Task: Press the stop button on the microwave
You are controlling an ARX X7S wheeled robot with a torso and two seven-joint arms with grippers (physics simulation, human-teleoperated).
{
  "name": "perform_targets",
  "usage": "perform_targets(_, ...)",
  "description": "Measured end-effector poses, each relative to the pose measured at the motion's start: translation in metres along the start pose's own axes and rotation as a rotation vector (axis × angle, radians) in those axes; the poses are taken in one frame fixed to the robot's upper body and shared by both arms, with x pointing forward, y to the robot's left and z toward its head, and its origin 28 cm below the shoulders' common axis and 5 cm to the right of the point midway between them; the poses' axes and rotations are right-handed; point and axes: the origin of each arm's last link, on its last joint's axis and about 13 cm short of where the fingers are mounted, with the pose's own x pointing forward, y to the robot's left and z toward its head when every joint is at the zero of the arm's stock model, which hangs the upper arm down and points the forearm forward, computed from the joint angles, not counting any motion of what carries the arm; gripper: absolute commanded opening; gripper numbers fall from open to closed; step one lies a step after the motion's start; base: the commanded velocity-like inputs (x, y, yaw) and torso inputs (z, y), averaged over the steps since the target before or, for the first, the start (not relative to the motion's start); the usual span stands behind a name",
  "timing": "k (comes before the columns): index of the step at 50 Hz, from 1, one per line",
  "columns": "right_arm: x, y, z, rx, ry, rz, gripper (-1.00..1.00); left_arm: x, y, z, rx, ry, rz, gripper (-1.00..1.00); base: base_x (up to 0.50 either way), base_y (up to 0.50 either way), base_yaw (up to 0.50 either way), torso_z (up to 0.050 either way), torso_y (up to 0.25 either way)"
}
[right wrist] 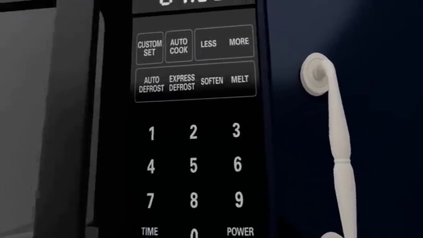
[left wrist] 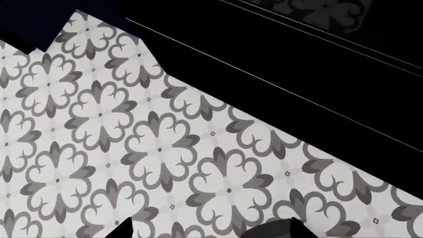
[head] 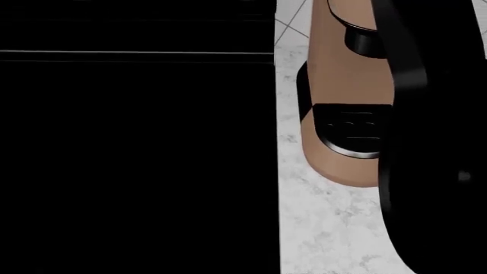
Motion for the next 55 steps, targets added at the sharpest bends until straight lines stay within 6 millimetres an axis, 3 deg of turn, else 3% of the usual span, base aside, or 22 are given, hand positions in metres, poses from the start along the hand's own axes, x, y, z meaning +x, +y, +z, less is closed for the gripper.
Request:
perform_targets(21,-0.01,0.009,0.021,-0.002,-0.13,0.022,1.0,-0.001,0.001,-0.002,-0.001,0.006,0.003,1.0,0.17,-0.01,0.0,0.05,0.021)
perform_targets(36,-0.009,0.009,0.021,-0.012,-0.15,0.01,1.0,0.0,0.0,0.0,0.0,0.001,0.0,1.0,0.02,0.0,0.0,0.049,0.021)
perform_targets(55,-0.012,0.007,0.018,-0.063,-0.072,-0.038,1.0,0.0,0.0,-0.001,0.0,0.002,0.001,1.0,0.0,0.0,0.0,0.0,0.0)
